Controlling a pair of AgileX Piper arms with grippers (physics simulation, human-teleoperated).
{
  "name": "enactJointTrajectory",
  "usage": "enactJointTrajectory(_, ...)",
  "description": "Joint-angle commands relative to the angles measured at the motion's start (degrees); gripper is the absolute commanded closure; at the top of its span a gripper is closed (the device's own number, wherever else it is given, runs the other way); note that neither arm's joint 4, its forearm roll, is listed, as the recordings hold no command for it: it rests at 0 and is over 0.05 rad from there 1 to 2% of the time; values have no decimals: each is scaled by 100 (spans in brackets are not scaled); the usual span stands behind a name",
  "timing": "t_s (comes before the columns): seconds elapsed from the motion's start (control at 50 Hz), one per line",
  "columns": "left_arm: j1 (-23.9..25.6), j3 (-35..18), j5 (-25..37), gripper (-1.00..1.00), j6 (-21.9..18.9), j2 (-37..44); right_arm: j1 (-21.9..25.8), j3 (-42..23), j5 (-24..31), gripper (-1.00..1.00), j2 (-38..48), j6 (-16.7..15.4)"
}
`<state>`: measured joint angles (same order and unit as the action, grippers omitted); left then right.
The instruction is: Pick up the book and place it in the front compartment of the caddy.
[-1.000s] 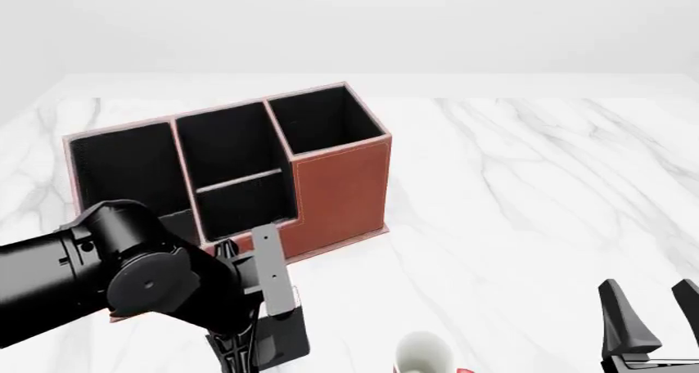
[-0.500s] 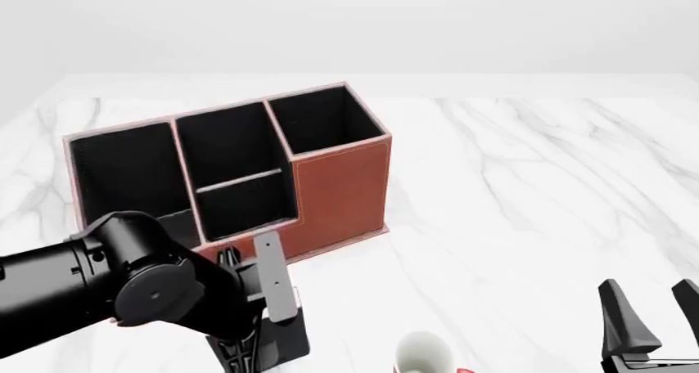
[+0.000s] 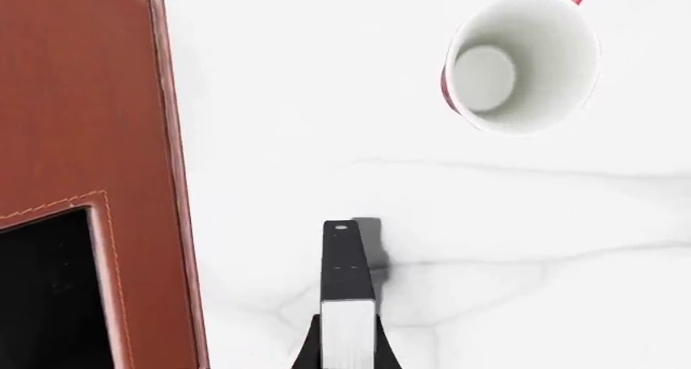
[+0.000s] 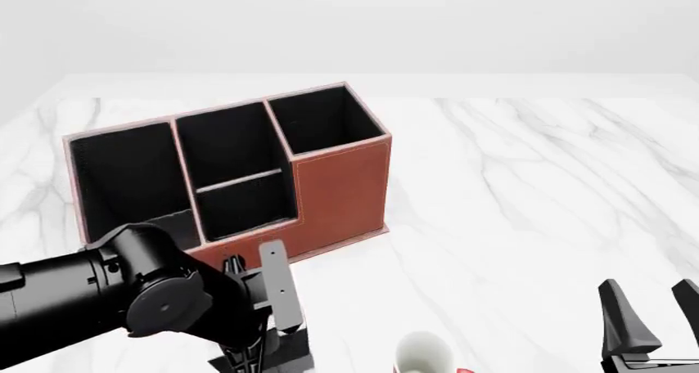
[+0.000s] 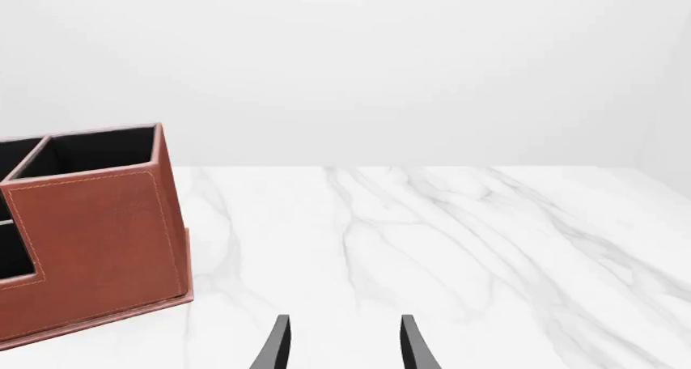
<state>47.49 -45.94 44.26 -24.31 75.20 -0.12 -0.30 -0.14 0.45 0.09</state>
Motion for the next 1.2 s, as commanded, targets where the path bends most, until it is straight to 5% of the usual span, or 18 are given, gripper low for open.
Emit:
enactJointTrajectory(0.02, 0, 27, -22, 100, -188, -40, 6, 5, 2, -100, -7, -3)
enactJointTrajectory(0.36, -281, -392, 398, 100, -930, 59, 6, 5, 2, -100, -8, -4)
enactJointTrajectory(1.2, -1585, -2579, 1598, 100, -2134, 628, 6, 5, 3, -100, -6, -4)
